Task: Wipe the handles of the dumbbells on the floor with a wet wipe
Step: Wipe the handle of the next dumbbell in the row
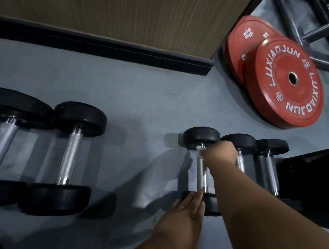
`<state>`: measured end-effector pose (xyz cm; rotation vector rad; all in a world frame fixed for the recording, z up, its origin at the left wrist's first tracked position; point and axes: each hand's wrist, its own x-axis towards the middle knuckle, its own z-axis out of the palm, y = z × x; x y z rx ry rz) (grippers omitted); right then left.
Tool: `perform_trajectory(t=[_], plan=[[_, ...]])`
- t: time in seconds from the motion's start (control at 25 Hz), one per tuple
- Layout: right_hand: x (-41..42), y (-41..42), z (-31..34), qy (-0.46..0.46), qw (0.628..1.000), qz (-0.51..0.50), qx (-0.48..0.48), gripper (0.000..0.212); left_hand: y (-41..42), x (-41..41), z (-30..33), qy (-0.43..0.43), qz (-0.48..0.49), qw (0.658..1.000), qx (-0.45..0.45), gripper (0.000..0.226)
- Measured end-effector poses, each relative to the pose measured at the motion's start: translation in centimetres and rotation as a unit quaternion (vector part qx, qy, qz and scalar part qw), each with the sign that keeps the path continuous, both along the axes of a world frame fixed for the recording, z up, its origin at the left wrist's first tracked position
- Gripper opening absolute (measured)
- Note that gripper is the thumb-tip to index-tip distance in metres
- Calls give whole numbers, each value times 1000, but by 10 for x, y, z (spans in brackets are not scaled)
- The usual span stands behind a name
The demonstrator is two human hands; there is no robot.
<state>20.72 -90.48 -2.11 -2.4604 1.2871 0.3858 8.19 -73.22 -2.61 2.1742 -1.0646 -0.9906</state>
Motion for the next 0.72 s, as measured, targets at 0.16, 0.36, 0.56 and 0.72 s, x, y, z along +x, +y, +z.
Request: perform_trajectory(t=[0.16,0.36,0.56,0.72], plan=[[-13,2,5,59,995,74,-11,34,6,-7,-3,-89,24,996,-5,84],[-63,9,7,59,986,153,33,10,21,4,-1,-149,-29,987,-43,82],[-90,6,3,-45,960,267,73,7,35,3,-16,-173,-47,979,-93,64],[-60,5,-7,-86,918,379,76,9,47,-1,-23,-186,-59,979,-63,71]])
